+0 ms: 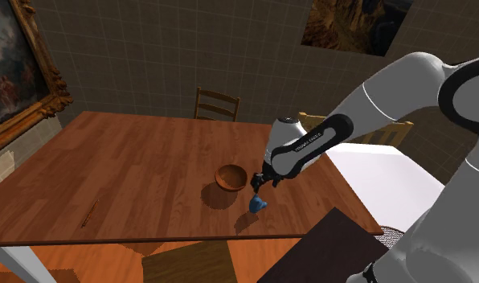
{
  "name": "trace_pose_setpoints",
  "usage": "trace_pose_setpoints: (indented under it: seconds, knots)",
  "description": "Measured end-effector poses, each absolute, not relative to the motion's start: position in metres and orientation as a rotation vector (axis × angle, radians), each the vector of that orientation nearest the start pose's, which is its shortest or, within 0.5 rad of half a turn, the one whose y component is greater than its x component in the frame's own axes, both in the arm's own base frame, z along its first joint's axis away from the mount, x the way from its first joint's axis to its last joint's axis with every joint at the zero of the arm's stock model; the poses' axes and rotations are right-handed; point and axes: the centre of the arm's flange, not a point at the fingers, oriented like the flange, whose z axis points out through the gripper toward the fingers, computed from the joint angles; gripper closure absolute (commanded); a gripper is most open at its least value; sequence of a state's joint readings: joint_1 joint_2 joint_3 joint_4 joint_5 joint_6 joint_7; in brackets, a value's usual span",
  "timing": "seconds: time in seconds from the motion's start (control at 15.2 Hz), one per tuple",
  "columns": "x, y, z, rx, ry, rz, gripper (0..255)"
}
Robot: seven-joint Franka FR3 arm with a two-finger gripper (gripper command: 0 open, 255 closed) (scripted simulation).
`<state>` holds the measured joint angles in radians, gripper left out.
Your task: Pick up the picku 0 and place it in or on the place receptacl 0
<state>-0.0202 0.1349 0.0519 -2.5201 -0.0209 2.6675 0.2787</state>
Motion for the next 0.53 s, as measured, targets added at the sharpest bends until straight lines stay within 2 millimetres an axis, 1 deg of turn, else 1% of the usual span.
trace_pose_setpoints:
  seconds: [0.13,0.2,0.53]
  knots:
    - [0.476,0.015,0.203,-3.120,0.379,-0.010,0]
    - [0.482,0.019,0.193,-3.119,0.387,-0.004,0]
    - [0.485,0.021,0.156,-3.118,0.397,0.001,0]
